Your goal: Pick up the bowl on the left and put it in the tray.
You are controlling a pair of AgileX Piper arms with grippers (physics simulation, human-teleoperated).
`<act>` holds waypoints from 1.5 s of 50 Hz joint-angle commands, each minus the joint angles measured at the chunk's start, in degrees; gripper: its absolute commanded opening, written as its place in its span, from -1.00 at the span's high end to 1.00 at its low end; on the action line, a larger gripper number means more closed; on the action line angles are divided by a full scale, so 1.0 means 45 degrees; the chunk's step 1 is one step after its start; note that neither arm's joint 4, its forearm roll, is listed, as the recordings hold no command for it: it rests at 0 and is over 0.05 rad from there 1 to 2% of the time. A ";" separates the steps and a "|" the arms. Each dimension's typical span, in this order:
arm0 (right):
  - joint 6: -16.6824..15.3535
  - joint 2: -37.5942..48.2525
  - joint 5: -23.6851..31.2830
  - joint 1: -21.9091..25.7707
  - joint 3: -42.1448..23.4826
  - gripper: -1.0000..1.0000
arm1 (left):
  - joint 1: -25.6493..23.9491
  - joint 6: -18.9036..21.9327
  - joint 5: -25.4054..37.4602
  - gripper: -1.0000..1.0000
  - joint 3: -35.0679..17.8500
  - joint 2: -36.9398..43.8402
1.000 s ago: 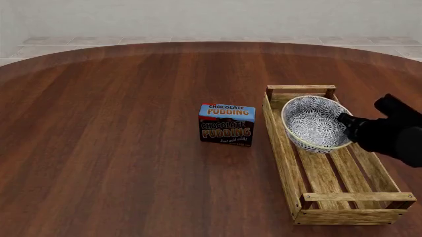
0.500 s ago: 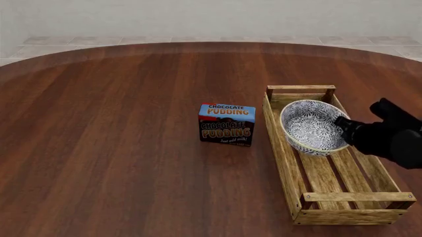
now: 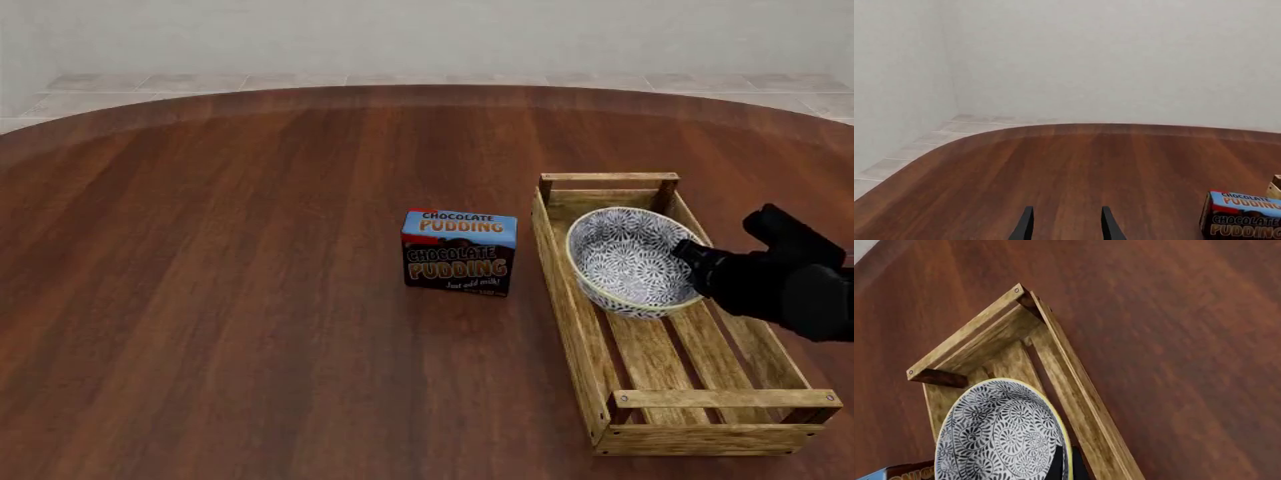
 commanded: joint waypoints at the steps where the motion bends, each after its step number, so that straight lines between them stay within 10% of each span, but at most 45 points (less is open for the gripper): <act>1: -0.0018 0.0307 -0.0261 -0.0078 -0.0084 1.00 | -0.0030 0.0036 -0.0102 -1.00 0.0128 0.0000; 60: 0.0136 0.0747 -0.0566 -0.0107 -0.0085 1.00 | -0.0087 0.0106 -0.0358 -1.00 0.0458 0.0000; 61: 0.0167 0.0729 -0.0530 -0.0076 -0.0096 -1.00 | -0.0083 0.0096 -0.0335 -1.00 0.0440 0.0000; 75: 0.0194 0.0725 -0.0544 -0.0060 -0.0093 -1.00 | -0.0073 0.0091 -0.0275 -1.00 0.0381 0.0000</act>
